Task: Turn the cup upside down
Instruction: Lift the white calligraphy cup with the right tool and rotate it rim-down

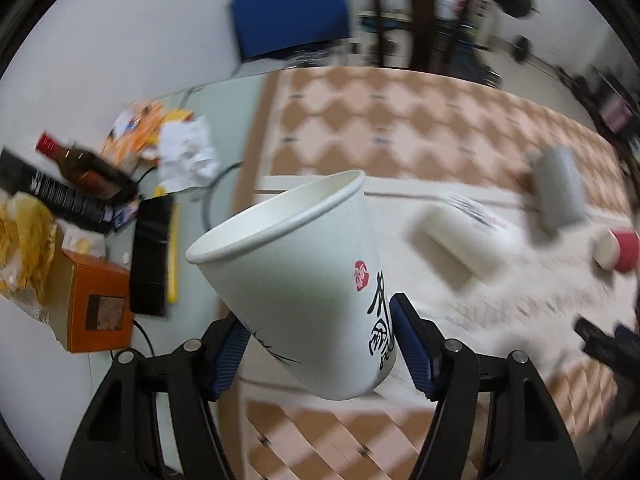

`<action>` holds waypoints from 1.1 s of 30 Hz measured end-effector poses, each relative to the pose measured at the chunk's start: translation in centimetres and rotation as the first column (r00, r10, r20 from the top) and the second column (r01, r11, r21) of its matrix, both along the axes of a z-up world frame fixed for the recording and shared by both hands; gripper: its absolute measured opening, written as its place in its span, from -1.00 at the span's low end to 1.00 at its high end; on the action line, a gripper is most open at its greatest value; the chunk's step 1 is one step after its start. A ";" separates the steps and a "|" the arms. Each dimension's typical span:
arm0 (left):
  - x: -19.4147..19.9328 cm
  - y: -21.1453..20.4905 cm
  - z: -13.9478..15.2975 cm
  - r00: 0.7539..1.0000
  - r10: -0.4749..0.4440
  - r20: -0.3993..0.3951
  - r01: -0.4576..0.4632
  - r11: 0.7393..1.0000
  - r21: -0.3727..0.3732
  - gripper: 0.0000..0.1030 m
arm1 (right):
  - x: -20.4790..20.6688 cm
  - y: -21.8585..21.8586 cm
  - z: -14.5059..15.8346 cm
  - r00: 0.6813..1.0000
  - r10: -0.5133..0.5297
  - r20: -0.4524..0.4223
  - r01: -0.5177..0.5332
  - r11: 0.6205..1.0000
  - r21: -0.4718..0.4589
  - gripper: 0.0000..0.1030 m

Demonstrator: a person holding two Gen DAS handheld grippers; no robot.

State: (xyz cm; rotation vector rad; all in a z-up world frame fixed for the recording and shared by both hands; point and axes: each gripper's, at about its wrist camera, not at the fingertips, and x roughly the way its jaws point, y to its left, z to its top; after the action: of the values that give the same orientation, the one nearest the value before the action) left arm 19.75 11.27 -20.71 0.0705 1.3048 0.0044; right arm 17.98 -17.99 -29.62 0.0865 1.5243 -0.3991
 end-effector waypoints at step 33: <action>-12.2 -30.6 -12.6 0.851 -0.402 -0.338 0.389 0.915 -0.108 0.30 | -15.4 -22.1 -2.8 0.984 -0.160 -0.073 0.160 0.987 -0.005 1.00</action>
State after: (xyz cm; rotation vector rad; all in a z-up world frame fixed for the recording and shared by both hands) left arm 7.55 -19.29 -33.34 0.3230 1.6311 -0.4034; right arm 2.56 -40.10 -32.37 0.1979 1.5951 -0.5344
